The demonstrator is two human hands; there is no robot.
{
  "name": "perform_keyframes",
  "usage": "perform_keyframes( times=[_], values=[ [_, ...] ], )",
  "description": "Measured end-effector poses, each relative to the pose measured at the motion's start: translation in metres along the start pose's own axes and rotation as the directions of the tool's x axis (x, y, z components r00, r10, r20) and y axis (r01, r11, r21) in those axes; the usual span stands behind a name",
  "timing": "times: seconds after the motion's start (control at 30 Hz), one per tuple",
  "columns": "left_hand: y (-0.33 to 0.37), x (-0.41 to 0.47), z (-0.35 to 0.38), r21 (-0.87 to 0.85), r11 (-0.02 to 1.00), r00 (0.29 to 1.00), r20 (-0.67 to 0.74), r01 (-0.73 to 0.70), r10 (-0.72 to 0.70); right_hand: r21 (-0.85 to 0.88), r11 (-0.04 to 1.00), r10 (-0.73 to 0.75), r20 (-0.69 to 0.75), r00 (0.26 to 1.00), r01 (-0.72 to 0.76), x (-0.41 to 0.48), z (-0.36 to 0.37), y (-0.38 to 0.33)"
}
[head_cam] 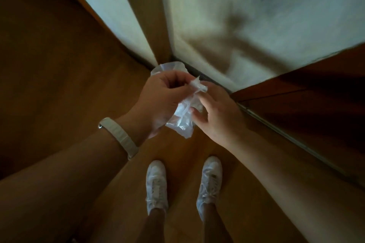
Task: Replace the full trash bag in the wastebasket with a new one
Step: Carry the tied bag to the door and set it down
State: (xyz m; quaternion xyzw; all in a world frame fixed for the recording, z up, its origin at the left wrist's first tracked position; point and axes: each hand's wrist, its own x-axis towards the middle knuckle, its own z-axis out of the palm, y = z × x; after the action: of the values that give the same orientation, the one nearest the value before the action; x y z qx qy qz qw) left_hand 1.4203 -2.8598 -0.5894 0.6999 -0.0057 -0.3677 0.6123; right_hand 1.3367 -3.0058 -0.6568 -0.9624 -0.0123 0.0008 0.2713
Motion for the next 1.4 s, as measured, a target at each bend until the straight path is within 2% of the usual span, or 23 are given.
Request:
perform_keyframes(
  times=[0.2, 0.33, 0.47, 0.67, 0.8, 0.9, 1.03, 1.1, 1.23, 1.4],
  values=[
    [-0.077, 0.072, 0.002, 0.042, 0.995, 0.995, -0.058, 0.086, -0.083, -0.087, 0.996, 0.03, 0.068, 0.997, -0.024, 0.013, 0.08, 0.063],
    [-0.115, 0.111, 0.007, 0.126, 0.985, 0.992, -0.043, 0.12, -0.115, -0.162, 0.986, 0.061, 0.094, 0.994, -0.045, 0.022, 0.119, 0.094],
    [-0.149, 0.132, 0.012, 0.29, 0.949, 0.992, -0.056, 0.124, -0.113, -0.267, 0.96, 0.137, 0.189, 0.972, -0.083, 0.02, 0.135, 0.107],
    [-0.159, 0.136, 0.003, 0.607, 0.793, 0.997, 0.011, 0.052, -0.074, -0.324, 0.939, 0.19, 0.205, 0.96, -0.116, 0.019, 0.116, 0.099],
    [-0.137, 0.112, -0.008, 0.771, 0.628, 0.993, 0.113, -0.108, 0.033, -0.307, 0.939, 0.218, 0.182, 0.959, -0.156, 0.017, 0.086, 0.079],
    [-0.107, 0.088, -0.022, 0.837, 0.523, 0.987, 0.14, -0.161, 0.08, -0.307, 0.937, 0.228, 0.177, 0.957, -0.167, 0.014, 0.052, 0.055],
    [-0.052, 0.045, -0.04, 0.916, 0.304, 0.961, 0.215, -0.261, 0.176, -0.311, 0.937, 0.212, 0.138, 0.968, -0.161, 0.011, -0.012, 0.01],
    [-0.019, 0.015, -0.049, 0.932, 0.226, 0.948, 0.235, -0.282, 0.213, -0.313, 0.936, 0.214, 0.134, 0.968, -0.164, 0.008, -0.049, -0.017],
    [0.052, -0.051, -0.064, 0.949, 0.122, 0.939, 0.257, -0.289, 0.227, -0.338, 0.918, 0.27, 0.15, 0.951, -0.207, -0.004, -0.129, -0.076],
    [0.134, -0.137, -0.069, 0.935, 0.105, 0.912, 0.299, -0.339, 0.279, -0.346, 0.895, 0.338, 0.118, 0.934, -0.28, -0.034, -0.218, -0.158]
  ],
)
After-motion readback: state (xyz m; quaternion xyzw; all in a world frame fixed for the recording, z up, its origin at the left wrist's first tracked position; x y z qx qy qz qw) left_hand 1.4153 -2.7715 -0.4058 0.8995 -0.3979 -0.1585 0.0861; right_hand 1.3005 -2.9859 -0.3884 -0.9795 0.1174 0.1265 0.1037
